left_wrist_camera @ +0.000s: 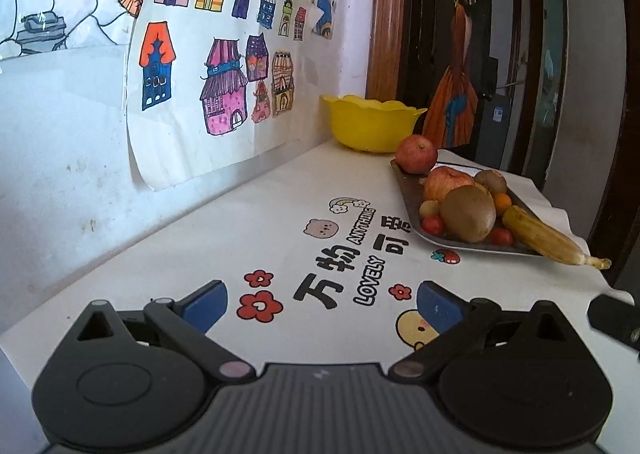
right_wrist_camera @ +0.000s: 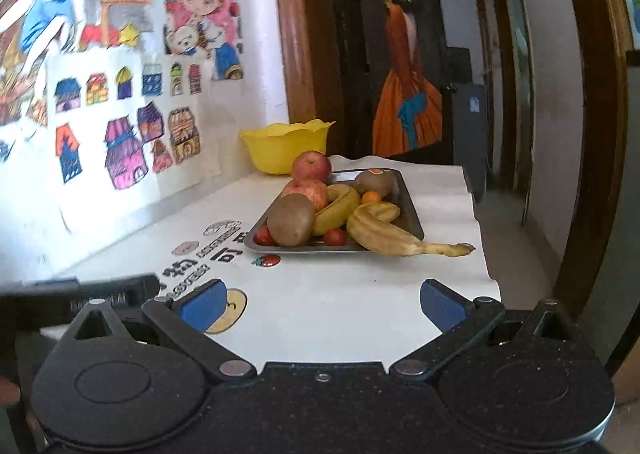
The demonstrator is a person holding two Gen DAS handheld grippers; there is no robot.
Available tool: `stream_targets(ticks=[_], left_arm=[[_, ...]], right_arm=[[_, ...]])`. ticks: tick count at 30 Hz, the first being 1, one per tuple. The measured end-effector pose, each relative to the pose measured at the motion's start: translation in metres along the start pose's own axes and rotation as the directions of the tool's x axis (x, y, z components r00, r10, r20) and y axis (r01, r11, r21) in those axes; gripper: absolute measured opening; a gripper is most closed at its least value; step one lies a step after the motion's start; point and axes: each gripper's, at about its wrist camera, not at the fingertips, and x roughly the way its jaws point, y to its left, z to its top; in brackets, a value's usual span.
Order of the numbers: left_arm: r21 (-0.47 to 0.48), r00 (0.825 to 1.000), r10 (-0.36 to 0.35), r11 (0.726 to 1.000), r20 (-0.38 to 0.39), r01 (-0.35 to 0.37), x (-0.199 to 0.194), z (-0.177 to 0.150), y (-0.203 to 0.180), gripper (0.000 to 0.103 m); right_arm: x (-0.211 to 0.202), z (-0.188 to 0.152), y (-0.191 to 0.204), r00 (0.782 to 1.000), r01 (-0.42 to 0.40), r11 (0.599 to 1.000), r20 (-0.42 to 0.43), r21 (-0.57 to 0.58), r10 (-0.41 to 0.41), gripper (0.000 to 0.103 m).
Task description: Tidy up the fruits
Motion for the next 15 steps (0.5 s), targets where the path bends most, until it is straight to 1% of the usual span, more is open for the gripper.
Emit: stream_targets(ticks=[9,15], left_arm=[[-0.008,0.999,-0.037,0.999,-0.012,0.037,0.005,-0.004,0.004,0.103],[0.014,0.998,-0.06,0.998,-0.006,0.06,0.006,-0.006,0.003,0.103]], right_arm=[[0.015,-0.008,-0.011,0.999,0.05,0.998,-0.023,0.039,-0.05,0.102],[0.015,-0.011,-0.018,0.999,0.049,0.997,-0.015,0.067,-0.048,0.102]])
